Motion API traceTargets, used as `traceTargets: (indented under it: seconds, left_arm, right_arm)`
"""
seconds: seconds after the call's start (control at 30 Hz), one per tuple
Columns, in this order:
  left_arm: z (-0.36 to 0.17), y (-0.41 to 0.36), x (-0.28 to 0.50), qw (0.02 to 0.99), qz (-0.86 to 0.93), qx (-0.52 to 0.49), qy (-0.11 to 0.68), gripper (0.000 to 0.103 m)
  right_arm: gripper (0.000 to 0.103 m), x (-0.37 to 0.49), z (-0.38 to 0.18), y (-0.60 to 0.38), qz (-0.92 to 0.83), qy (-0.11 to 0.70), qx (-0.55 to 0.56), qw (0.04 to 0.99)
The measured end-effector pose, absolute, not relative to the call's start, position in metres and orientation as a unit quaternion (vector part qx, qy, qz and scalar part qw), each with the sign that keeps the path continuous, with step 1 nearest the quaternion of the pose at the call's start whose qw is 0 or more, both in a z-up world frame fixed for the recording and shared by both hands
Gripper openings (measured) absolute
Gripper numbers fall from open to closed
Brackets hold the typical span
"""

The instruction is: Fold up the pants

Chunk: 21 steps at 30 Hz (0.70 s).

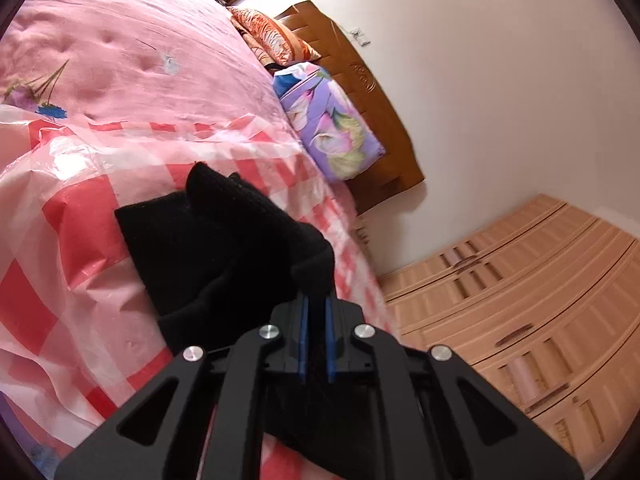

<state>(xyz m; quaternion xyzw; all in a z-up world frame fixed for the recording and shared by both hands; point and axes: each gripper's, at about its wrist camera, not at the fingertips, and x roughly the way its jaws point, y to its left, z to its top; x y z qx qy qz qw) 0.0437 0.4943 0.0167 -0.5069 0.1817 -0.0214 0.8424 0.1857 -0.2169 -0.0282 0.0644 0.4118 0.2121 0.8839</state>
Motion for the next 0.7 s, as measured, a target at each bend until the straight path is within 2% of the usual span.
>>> traceTargets:
  seconds: [0.1, 0.2, 0.27, 0.33, 0.37, 0.4, 0.47, 0.57, 0.7]
  left_arm:
    - [0.015, 0.500, 0.035, 0.833, -0.032, -0.520, 0.186, 0.006]
    - [-0.013, 0.498, 0.045, 0.833, 0.006, -0.481, 0.273, 0.007]
    - [-0.035, 0.500, 0.050, 0.830, 0.027, -0.463, 0.310, 0.013]
    - [-0.045, 0.505, 0.042, 0.825, 0.000, -0.490, 0.281, 0.018]
    - [-0.045, 0.508, 0.037, 0.821, -0.011, -0.506, 0.264, 0.031]
    - [-0.045, 0.510, 0.033, 0.818, -0.024, -0.521, 0.243, 0.050]
    - [-0.043, 0.516, 0.026, 0.809, -0.037, -0.549, 0.206, 0.066]
    - [-0.039, 0.522, 0.022, 0.798, -0.022, -0.570, 0.193, 0.073]
    - [-0.034, 0.526, 0.019, 0.803, 0.009, -0.564, 0.193, 0.074]
  right_arm:
    - [0.098, 0.186, -0.028, -0.217, 0.213, 0.411, 0.066, 0.884]
    - [0.098, 0.186, -0.029, -0.217, 0.213, 0.411, 0.066, 0.884]
    - [0.098, 0.186, -0.029, -0.217, 0.213, 0.411, 0.066, 0.884]
    - [0.098, 0.186, -0.028, -0.217, 0.213, 0.411, 0.066, 0.884]
    - [0.098, 0.187, -0.029, -0.216, 0.212, 0.411, 0.066, 0.884]
    - [0.098, 0.186, -0.029, -0.216, 0.212, 0.412, 0.065, 0.884]
    - [0.098, 0.186, -0.029, -0.215, 0.210, 0.412, 0.062, 0.884]
    - [0.098, 0.186, -0.029, -0.215, 0.211, 0.412, 0.063, 0.884]
    - [0.098, 0.186, -0.029, -0.215, 0.212, 0.411, 0.065, 0.884]
